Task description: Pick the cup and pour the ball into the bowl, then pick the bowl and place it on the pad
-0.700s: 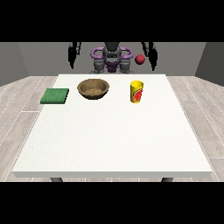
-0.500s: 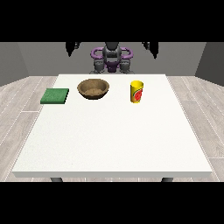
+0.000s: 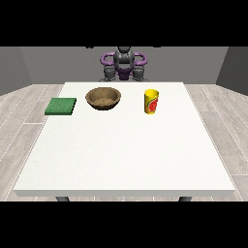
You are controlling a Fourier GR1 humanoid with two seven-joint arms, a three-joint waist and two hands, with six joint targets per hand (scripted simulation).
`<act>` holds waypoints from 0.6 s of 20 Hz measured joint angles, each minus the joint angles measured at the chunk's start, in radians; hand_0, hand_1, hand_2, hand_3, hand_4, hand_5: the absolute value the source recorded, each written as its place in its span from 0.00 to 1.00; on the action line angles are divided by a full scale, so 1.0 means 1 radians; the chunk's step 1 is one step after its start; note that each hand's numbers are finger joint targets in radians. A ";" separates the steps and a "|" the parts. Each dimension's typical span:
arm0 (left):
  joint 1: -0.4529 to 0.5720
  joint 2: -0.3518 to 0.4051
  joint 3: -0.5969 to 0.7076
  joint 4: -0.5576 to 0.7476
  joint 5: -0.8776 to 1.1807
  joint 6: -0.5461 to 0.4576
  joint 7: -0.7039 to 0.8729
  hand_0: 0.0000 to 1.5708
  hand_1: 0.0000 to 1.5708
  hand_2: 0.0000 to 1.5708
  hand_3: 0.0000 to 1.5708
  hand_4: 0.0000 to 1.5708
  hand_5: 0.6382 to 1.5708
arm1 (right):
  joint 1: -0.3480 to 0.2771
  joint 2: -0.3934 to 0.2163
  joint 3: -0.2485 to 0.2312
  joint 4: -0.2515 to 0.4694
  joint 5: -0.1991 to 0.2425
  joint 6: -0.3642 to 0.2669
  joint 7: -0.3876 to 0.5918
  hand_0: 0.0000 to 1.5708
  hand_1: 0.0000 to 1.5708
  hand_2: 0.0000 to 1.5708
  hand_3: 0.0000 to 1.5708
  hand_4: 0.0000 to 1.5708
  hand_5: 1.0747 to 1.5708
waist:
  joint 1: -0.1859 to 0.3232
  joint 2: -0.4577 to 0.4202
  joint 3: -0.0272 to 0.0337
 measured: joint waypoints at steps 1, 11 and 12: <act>0.013 -0.005 -0.006 -0.019 0.021 -0.001 0.031 0.00 0.00 0.00 0.00 0.00 0.97 | 0.004 0.005 0.040 -0.002 0.007 -0.045 0.025 0.00 0.00 0.00 0.00 0.37 0.99 | 0.009 -0.012 0.0004; -0.126 0.036 0.045 -0.043 0.044 -0.030 -0.024 0.00 0.00 0.00 0.00 0.00 0.94 | -0.255 0.004 0.168 -0.017 0.102 -0.201 0.120 0.00 0.00 0.00 0.00 0.00 1.00 | -0.059 0.272 0.0018; -0.155 0.047 0.064 -0.033 0.044 -0.035 -0.047 0.00 0.00 0.00 0.00 0.00 0.93 | -0.274 -0.008 0.148 -0.016 0.095 -0.187 0.101 0.00 0.00 0.00 0.00 0.00 1.00 | -0.065 0.322 0.0020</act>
